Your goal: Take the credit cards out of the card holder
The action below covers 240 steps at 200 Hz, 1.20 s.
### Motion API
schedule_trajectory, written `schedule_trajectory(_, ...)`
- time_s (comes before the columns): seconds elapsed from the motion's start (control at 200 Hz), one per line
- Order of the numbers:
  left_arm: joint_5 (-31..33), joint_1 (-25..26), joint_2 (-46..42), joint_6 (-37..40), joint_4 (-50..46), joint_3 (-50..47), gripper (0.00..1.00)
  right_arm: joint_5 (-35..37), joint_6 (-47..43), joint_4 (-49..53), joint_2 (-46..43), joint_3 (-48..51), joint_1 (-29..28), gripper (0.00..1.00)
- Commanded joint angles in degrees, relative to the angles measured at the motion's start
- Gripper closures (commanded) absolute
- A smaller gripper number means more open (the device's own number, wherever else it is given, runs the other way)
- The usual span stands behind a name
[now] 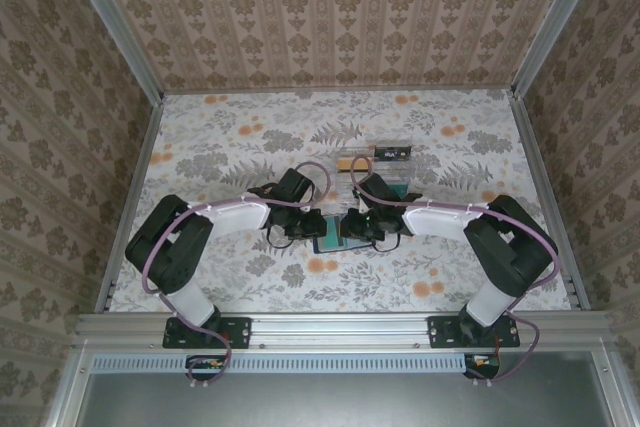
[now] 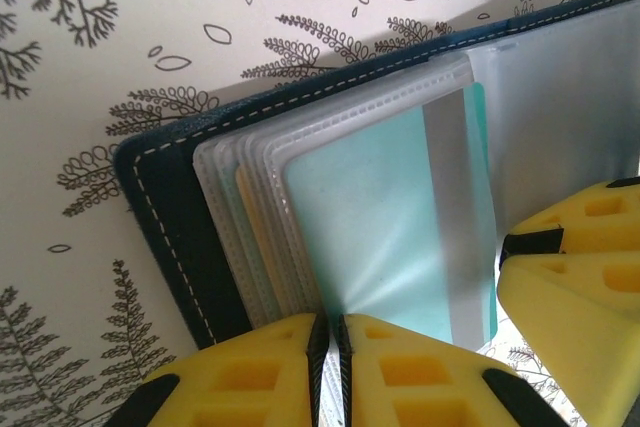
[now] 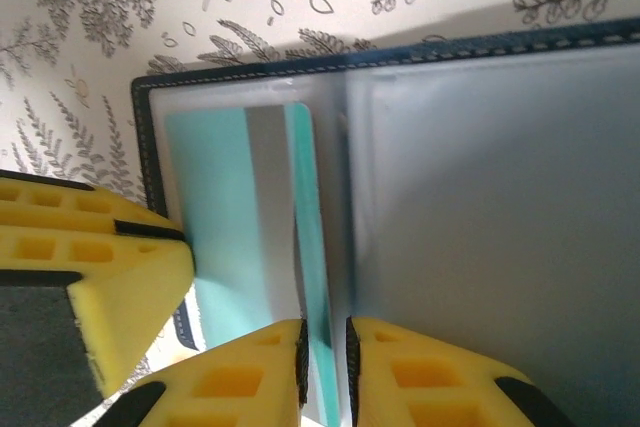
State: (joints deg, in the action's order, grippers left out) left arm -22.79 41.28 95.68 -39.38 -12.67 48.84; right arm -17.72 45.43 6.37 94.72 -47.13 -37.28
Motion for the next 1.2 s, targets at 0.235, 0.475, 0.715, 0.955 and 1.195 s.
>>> schedule_trajectory(0.235,0.55,0.76,2.01,0.73,-1.39,0.54,0.84,-2.41,1.17,-1.93,1.85,0.45,0.85,0.83)
schedule_trajectory(0.475,1.48,0.73,2.08,1.22,-2.64,0.88,0.87,-2.19,1.16,-1.4,0.73,1.33,1.36,1.0)
schedule_trajectory(0.715,3.52,0.34,2.71,1.92,-5.48,1.4,0.97,-1.33,0.72,-0.46,-2.16,3.79,3.41,1.0)
schedule_trajectory(0.955,3.53,0.3,2.86,1.96,-5.45,1.17,0.98,-1.68,0.33,-0.15,-3.42,4.55,4.14,1.0)
schedule_trajectory(1.195,3.3,0.35,3.18,2.18,-5.62,1.44,1.0,-3.48,0.74,-4.46,-2.68,4.9,4.14,0.73)
